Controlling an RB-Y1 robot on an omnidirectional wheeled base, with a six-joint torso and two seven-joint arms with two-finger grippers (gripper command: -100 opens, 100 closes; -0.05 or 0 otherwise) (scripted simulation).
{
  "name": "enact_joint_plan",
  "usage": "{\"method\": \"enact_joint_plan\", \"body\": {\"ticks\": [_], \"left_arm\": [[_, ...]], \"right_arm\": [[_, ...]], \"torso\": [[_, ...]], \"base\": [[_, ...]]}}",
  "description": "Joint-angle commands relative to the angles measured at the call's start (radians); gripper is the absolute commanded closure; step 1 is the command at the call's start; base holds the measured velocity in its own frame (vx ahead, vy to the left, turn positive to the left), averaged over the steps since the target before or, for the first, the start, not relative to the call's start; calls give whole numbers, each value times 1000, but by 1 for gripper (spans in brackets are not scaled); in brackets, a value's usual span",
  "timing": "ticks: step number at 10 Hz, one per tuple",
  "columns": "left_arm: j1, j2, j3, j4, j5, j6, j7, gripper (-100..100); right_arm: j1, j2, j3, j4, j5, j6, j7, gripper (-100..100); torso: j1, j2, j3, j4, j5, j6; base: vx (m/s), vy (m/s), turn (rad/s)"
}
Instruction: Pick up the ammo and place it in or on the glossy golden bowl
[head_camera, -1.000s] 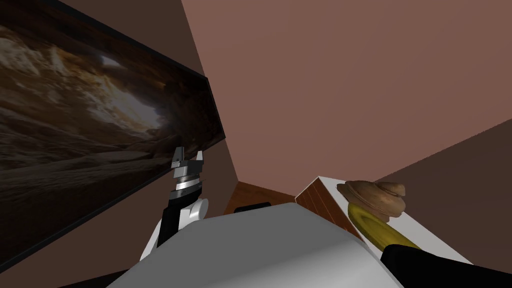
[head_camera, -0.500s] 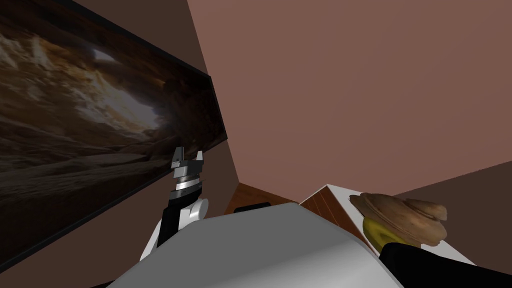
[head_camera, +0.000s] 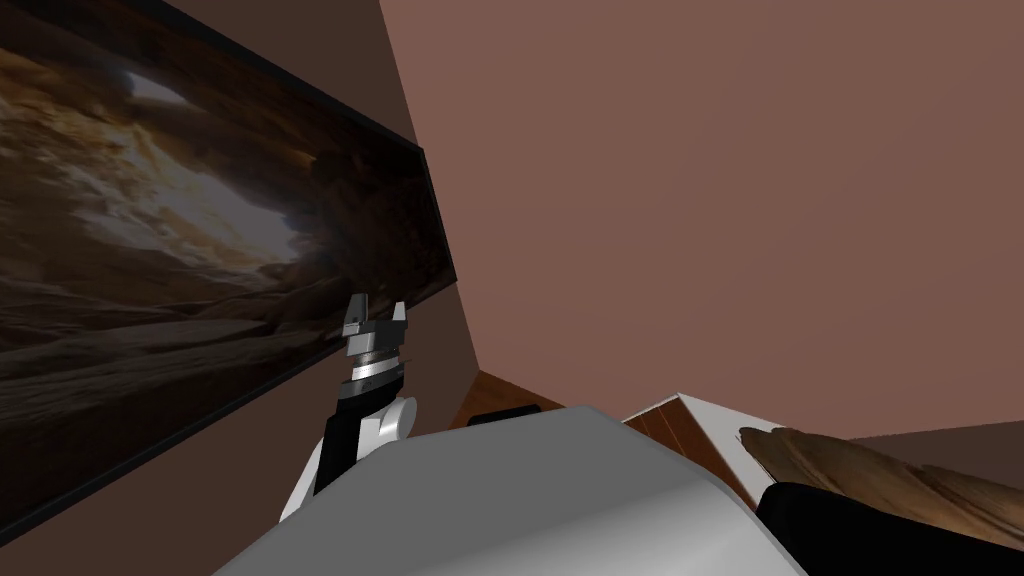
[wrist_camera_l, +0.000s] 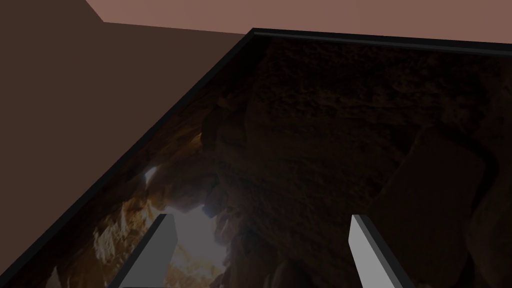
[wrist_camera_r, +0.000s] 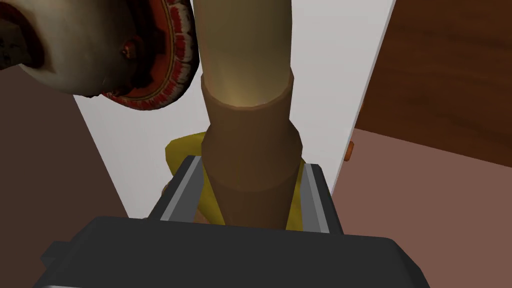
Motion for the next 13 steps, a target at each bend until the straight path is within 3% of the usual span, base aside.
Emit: {"method": "enact_joint_plan", "body": {"ticks": [1, 3, 4, 8, 10, 11, 12, 13], "left_arm": [[0, 0, 0, 0, 0, 0, 0, 0], [0, 0, 0, 0, 0, 0, 0, 0], [0, 0, 0, 0, 0, 0, 0, 0], [0, 0, 0, 0, 0, 0, 0, 0], [0, 0, 0, 0, 0, 0, 0, 0], [0, 0, 0, 0, 0, 0, 0, 0], [0, 0, 0, 0, 0, 0, 0, 0], [0, 0, 0, 0, 0, 0, 0, 0]], "right_arm": [[-6, 0, 4, 24, 6, -11, -28, 100], [-22, 1, 18, 85, 23, -37, -92, 100], [-22, 1, 18, 85, 23, -37, -95, 100], [-57, 6, 43, 179, 48, -81, -198, 100], [-72, 10, 53, 206, 54, -96, -228, 100], [-70, 8, 50, 203, 52, -94, -217, 100], [-71, 8, 50, 204, 52, -96, -222, -100], [-71, 8, 50, 203, 52, -95, -221, -100]], "torso": [[0, 0, 0, 0, 0, 0], [2, 2, 1, 0, 1, 0], [1, 1, 0, 0, 1, 0], [2, 1, 0, 0, 2, 0], [3, 3, 1, 0, 2, 1], [4, 4, 2, 0, 2, 1], [6, 6, 3, 0, 3, 1], [7, 7, 4, 1, 3, 2]], "base": [[99, -42, 62], [108, -47, 91], [93, -45, 68], [90, -48, 93], [68, -44, 56], [24, -16, 17], [6, -5, 1], [0, 0, 0]]}}
